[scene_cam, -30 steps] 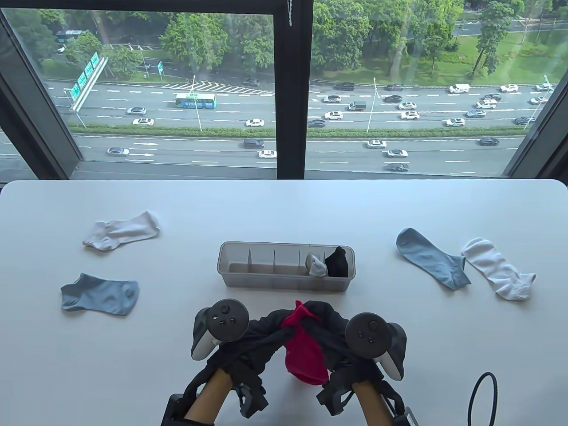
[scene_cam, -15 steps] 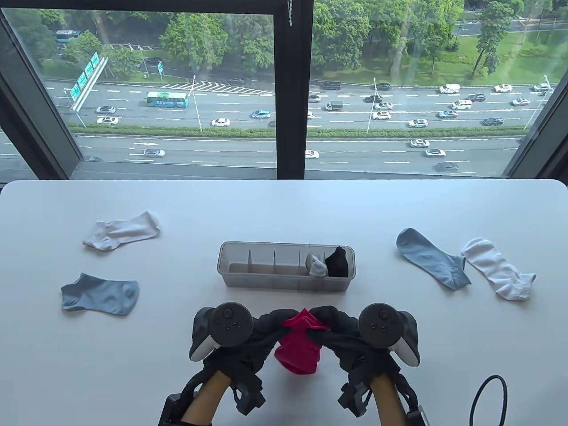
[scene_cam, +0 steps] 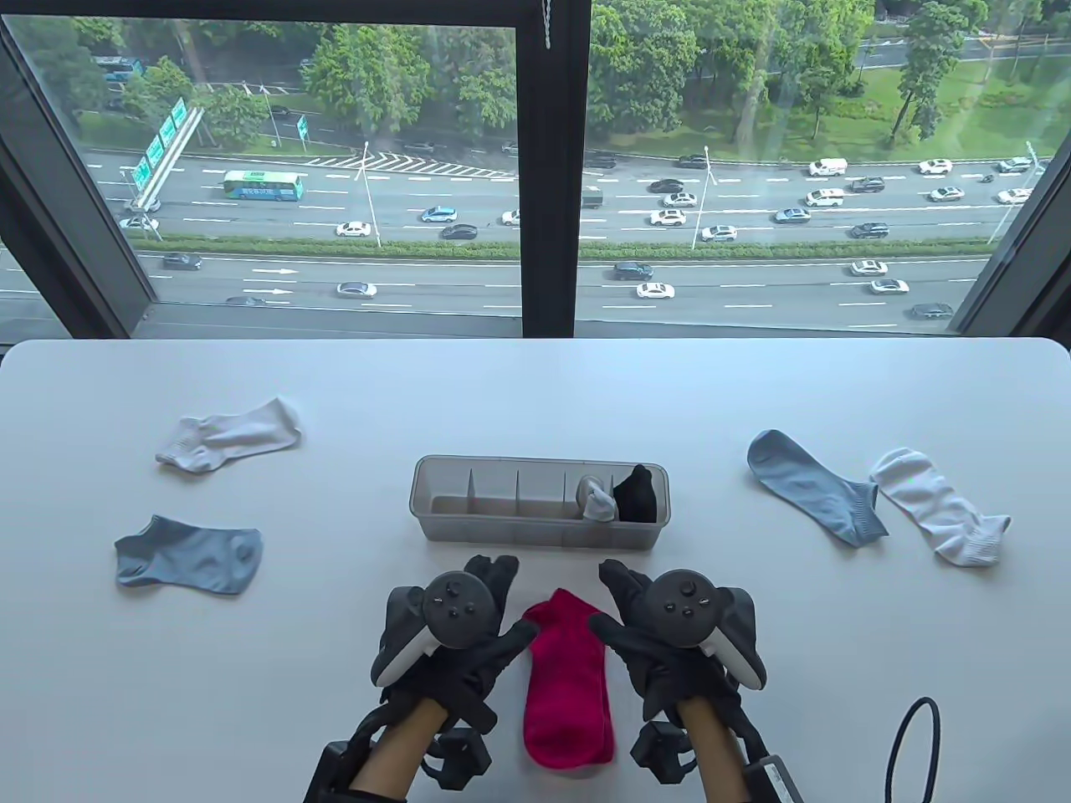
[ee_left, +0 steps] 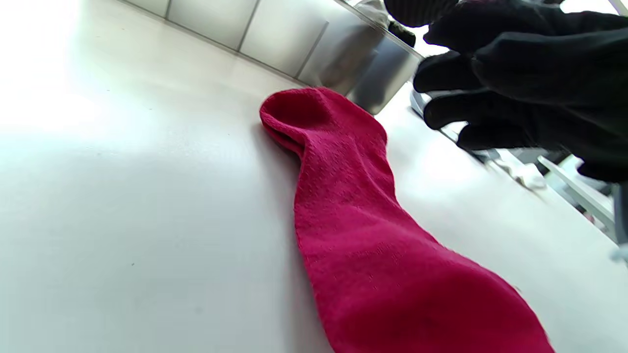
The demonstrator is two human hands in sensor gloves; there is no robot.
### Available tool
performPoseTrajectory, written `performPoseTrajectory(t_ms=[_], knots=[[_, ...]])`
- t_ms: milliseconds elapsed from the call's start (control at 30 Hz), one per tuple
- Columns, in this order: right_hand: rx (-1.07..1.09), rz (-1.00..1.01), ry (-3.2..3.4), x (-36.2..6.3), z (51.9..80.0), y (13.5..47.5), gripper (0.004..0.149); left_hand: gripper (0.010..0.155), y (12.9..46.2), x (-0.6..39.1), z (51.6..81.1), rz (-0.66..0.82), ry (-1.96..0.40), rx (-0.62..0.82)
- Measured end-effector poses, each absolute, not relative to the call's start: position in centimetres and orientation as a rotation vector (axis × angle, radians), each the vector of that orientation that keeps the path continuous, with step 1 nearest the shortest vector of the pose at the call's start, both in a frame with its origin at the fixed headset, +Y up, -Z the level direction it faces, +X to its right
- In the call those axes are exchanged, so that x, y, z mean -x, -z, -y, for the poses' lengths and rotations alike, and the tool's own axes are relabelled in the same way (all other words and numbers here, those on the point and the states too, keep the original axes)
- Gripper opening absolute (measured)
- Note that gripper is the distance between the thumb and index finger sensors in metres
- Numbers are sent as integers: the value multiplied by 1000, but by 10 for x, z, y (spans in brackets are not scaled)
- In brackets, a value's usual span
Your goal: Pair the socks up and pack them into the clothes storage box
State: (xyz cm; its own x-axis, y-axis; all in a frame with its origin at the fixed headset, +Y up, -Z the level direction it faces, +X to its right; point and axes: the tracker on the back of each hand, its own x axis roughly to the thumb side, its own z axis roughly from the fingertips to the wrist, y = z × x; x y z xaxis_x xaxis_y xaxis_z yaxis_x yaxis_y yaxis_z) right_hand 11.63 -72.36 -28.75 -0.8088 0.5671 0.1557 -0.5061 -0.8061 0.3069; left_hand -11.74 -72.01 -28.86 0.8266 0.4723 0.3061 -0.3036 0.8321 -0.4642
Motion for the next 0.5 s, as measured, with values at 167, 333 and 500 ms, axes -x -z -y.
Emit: performPoseTrajectory(t_ms=[167,333,500], knots=[[-423,-382,-2580,-118,711,284,58,52,278,82,751,548,-305,866],[-602,-850,-2547,-100,727,283,60,51,291,102,759,434,-295,812],[-614,-1151,-2571,-76,759,280,71,51,300,126,764,372,-429,833]])
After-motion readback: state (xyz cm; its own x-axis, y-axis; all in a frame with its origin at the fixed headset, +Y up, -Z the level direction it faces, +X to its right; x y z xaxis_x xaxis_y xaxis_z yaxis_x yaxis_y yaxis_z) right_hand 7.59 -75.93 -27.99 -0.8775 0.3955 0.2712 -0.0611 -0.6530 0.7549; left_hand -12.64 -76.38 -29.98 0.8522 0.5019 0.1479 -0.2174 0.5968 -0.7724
